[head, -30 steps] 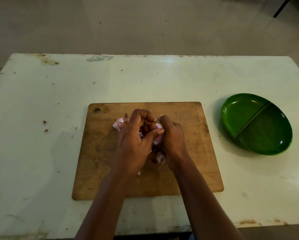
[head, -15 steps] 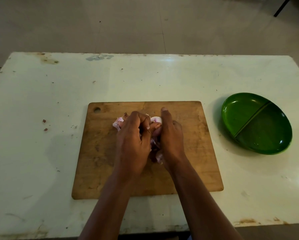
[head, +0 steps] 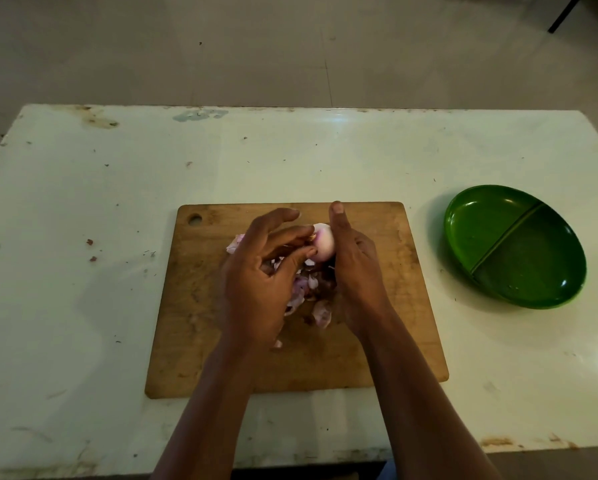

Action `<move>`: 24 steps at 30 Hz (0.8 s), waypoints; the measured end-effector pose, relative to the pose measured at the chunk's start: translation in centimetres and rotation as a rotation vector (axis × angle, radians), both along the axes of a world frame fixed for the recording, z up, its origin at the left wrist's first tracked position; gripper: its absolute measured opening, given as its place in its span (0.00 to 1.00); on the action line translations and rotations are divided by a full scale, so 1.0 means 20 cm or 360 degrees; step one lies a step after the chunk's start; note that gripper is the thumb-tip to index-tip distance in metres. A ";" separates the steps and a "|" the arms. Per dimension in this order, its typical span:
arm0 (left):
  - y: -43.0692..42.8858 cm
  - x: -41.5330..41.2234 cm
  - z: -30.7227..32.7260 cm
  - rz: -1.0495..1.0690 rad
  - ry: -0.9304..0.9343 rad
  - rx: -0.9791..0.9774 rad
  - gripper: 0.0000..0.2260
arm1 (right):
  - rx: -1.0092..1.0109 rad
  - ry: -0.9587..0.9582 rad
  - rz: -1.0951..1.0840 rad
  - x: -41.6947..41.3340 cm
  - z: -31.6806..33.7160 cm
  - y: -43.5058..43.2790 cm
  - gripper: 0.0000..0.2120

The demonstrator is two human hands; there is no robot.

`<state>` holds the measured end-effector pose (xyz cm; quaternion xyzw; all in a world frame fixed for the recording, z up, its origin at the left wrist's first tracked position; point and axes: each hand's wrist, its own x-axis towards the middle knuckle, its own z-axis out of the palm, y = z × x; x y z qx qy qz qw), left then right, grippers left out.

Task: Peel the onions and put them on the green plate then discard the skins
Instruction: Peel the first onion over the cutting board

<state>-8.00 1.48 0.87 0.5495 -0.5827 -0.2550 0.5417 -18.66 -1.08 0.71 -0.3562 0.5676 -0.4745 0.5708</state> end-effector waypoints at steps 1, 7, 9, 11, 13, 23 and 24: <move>0.00 0.00 0.00 0.0000 -0.0007 0.0001 0.19 | -0.0001 0.0006 -0.0004 0.00 0.00 0.00 0.24; -0.01 0.00 0.00 -0.0009 0.0070 -0.0007 0.17 | 0.0003 0.0067 0.0042 -0.02 -0.02 -0.01 0.24; -0.01 0.00 0.00 -0.0023 0.0059 -0.0011 0.16 | 0.0006 0.0073 0.0051 -0.02 -0.03 -0.01 0.24; -0.02 0.00 0.00 -0.0062 0.0018 -0.0029 0.14 | -0.0002 0.0086 0.0079 -0.02 -0.04 -0.01 0.25; -0.02 0.00 -0.02 -0.0105 -0.0089 -0.0075 0.13 | -0.0023 0.0091 0.0117 -0.02 -0.04 -0.01 0.26; 0.00 -0.03 -0.07 -0.0055 -0.0343 0.0153 0.12 | -0.0255 0.0106 0.0116 0.02 -0.06 0.00 0.20; 0.00 -0.03 -0.06 -0.0042 -0.0301 0.0198 0.11 | -0.0268 0.0116 0.0125 0.02 -0.07 0.00 0.20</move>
